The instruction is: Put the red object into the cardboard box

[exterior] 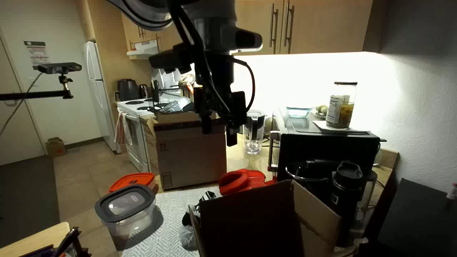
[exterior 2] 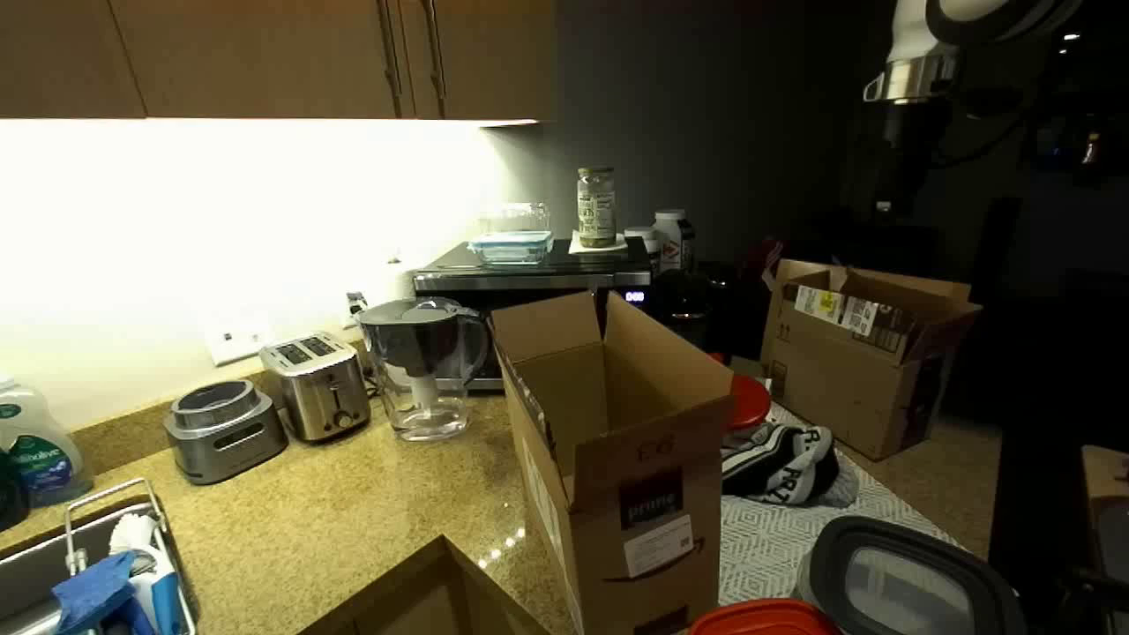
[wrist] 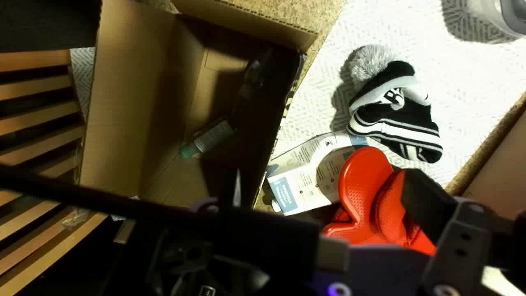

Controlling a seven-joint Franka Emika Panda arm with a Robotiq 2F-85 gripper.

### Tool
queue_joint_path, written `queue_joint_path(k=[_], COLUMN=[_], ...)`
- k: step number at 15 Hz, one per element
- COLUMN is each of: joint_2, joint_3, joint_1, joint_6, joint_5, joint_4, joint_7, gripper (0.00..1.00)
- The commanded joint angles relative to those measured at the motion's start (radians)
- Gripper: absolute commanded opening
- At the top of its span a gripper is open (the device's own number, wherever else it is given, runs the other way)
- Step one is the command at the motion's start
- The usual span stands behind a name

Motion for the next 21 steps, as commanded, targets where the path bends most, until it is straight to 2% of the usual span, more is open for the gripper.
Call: queue_joint_path(k=[1,13,21], joint_2=[0.001,0.006,0.032], joint_3=[0.008,0.011,0.084], joint_1=[-0.009,-0.007,0.019], joint_6=[-0.002,-0.004,0.043], joint_5=[0.003,0.000,-0.013], joint_4=[0.002,-0.002,-0.085], joint_7=[-0.003,-0.001,0.065], gripper=[1.00,1.00,1.00])
